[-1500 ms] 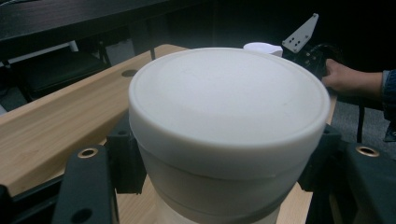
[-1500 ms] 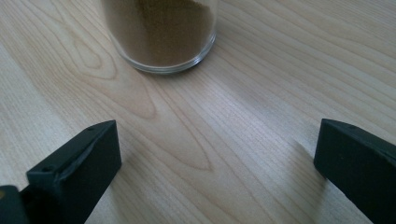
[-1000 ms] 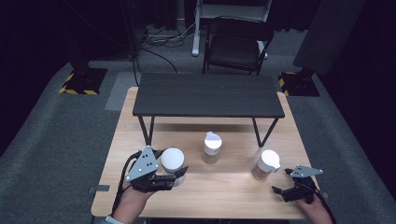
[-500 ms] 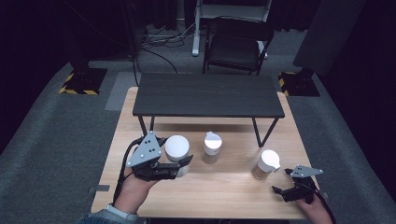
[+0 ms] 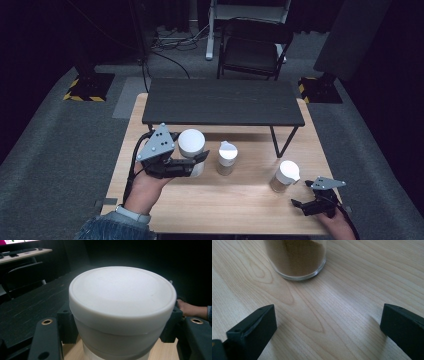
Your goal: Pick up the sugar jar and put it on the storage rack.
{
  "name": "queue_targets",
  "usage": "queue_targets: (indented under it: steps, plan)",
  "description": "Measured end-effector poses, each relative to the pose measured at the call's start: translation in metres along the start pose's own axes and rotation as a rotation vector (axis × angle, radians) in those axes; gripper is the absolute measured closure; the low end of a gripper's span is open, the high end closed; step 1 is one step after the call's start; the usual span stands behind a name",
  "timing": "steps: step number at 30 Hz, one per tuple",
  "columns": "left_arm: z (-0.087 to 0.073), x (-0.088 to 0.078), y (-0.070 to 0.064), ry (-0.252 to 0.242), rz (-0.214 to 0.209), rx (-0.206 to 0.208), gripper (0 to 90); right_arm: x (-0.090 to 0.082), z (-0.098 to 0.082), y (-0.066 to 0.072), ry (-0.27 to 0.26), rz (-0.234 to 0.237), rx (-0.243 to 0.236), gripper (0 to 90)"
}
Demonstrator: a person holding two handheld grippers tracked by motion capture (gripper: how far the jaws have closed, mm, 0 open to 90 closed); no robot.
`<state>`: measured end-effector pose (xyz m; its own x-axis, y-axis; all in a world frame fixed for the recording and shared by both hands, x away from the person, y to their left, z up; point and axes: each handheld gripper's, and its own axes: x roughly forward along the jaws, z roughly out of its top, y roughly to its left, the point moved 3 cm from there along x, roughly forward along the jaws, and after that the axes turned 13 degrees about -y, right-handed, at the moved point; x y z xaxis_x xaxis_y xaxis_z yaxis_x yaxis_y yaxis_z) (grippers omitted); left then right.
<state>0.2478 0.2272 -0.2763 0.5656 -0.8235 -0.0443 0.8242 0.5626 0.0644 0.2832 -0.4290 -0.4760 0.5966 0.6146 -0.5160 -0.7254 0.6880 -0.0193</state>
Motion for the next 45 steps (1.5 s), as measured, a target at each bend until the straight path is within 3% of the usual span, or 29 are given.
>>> queue_targets:
  steps: [6, 19, 27, 33, 45]
  plan:
    - [0.004, 0.009, 0.012, -0.007, 0.009, -0.026, 33.9, 0.000, 0.000, 0.000, 0.000, 0.000, -0.001, 0.5]
    - [0.001, 0.030, 0.038, -0.003, 0.048, -0.032, 33.9, -0.001, 0.000, 0.000, 0.000, 0.001, -0.002, 0.5]
    - [0.004, 0.040, 0.052, 0.012, 0.050, -0.034, 33.9, -0.001, -0.001, 0.000, 0.000, 0.000, -0.001, 0.5]
    - [0.002, 0.051, 0.068, -0.001, 0.052, -0.060, 33.9, -0.001, -0.001, 0.000, 0.000, -0.002, 0.000, 0.5]
    - [0.013, 0.073, 0.086, 0.001, 0.072, -0.058, 33.9, 0.000, 0.000, 0.001, -0.001, -0.021, 0.013, 0.5]
